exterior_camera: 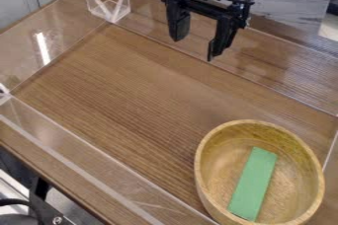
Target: Remove the green block from inside the brown bowl and put it on the table
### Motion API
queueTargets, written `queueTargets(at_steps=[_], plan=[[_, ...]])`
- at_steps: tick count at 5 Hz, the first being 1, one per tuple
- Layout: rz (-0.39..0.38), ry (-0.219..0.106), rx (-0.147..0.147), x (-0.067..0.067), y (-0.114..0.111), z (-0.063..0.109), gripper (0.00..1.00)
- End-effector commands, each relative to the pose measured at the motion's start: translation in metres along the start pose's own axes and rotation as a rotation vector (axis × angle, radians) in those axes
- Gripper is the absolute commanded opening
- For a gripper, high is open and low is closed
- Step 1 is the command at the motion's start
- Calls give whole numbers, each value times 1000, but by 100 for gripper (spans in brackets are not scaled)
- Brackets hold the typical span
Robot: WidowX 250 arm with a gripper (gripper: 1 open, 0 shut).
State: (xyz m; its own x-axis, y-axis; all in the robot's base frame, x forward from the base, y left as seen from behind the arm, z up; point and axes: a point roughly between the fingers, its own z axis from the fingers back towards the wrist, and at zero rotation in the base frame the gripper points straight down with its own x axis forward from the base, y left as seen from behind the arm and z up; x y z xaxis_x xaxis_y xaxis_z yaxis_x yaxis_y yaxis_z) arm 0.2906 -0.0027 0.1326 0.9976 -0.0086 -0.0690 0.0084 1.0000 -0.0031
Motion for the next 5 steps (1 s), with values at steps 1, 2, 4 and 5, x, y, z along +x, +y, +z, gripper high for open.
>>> queueTargets(at_steps=[1, 2, 4, 5], plan=[[-6, -1, -8, -16, -30, -5, 100], [-48, 7, -19, -50, -80, -26, 100], [-87, -77, -34, -78, -144, -68, 100], [-49, -85, -66, -74, -132, -66, 100]])
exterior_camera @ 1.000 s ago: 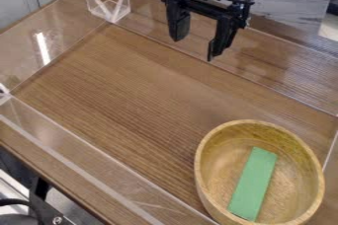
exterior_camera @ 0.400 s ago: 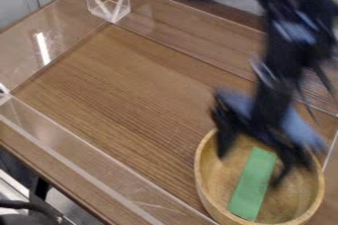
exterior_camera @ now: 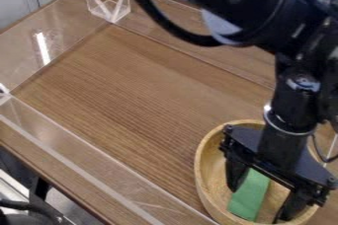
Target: Remove the green block from inside the brown bowl and put it on the table
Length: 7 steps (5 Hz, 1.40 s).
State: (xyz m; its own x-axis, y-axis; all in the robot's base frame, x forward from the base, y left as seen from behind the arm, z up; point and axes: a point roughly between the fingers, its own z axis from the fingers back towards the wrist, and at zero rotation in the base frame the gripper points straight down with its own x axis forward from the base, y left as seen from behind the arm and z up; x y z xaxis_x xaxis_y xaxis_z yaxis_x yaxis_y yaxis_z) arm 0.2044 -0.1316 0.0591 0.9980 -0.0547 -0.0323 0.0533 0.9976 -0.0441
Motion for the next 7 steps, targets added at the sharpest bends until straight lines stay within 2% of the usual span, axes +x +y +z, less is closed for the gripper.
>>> queueTargets(at_steps=[1, 3, 7], plan=[[26, -55, -54, 10, 3, 15, 100], [65, -59, -94, 16, 12, 17, 100], [103, -67, -122, 30, 20, 4, 100]])
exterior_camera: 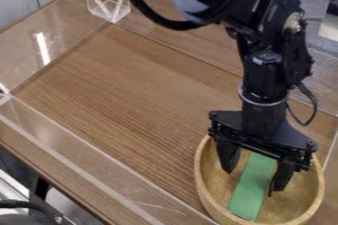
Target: Remove the green block from inside the brown bowl and put it on the table
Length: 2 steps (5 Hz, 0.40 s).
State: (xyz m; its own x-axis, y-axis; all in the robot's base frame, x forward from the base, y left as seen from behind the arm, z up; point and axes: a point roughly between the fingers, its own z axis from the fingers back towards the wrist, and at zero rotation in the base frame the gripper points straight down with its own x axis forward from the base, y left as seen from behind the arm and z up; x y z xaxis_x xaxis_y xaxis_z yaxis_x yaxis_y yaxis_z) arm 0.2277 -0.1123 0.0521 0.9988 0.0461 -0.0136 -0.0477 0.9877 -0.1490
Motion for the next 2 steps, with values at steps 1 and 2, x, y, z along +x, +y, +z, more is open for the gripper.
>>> queueTargets(at_steps=[1, 2], plan=[[8, -40, -21, 10, -1, 6, 100], [10, -43, -25, 12, 0, 4, 100]])
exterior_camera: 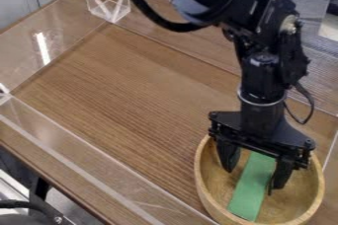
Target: Remove the green block from inside the brown bowl and put it on the table
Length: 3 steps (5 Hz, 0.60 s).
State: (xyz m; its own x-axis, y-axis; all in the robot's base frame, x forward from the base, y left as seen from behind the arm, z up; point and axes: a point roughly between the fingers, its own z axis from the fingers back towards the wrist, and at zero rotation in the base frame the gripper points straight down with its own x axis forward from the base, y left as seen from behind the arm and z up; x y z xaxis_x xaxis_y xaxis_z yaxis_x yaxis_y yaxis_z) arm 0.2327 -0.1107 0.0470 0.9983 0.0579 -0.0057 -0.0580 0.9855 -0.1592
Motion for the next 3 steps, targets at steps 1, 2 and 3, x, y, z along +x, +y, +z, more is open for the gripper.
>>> queueTargets(at_steps=[1, 2, 3], plan=[[1, -35, -18, 8, -1, 6, 100], [3, -36, -21, 10, 0, 3, 100], [4, -35, -24, 11, 1, 1, 100]])
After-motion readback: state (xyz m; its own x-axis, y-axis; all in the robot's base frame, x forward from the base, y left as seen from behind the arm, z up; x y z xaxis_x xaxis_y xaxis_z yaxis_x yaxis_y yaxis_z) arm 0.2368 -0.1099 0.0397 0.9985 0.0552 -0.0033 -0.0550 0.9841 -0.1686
